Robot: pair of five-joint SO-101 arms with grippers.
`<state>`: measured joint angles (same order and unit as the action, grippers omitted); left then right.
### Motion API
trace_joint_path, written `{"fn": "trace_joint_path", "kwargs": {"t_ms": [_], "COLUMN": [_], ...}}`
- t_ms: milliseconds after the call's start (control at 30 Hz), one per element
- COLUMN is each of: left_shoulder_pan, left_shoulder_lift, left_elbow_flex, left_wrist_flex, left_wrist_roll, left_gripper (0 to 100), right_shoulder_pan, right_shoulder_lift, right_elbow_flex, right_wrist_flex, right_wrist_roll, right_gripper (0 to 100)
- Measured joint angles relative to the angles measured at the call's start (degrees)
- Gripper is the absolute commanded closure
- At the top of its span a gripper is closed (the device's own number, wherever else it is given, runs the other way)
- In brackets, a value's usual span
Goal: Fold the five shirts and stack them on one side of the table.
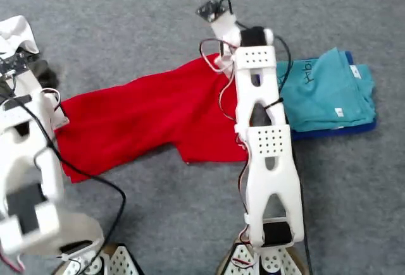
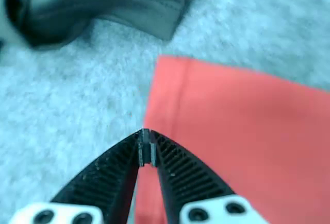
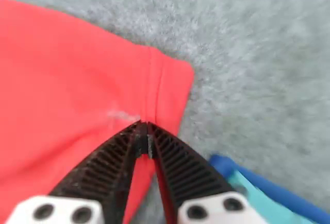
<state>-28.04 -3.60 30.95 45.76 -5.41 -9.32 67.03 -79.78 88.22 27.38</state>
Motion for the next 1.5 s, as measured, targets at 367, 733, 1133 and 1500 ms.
{"fn": "trace_joint_path", "kwargs": {"t_ms": [367, 733, 1133, 1500], "left_shoulder_pan": [0.79, 0.79, 0.79, 0.79], "left_shoulder_lift": [-29.71, -32.26, -32.79, -32.79], "left_elbow_flex": [30.24, 36.75, 36.57, 22.07], "left_wrist_flex": [4.22, 6.77, 5.98, 16.79], "left_wrist_roll": [-3.34, -7.82, -10.11, -10.46], "left_gripper": [98, 98, 98, 98], "right_shoulder_pan": [-1.05, -1.93, 7.12, 5.45], "right_shoulder_lift": [-18.73, -32.88, -27.08, -31.03], "right_elbow_flex": [14.51, 59.69, 60.57, 48.35], "right_wrist_flex": [13.19, -3.78, -10.20, 2.46], "right_wrist_roll": [-2.90, -3.60, 0.79, 2.90], "right_gripper": [99.6, 99.6, 99.6, 99.6]}}
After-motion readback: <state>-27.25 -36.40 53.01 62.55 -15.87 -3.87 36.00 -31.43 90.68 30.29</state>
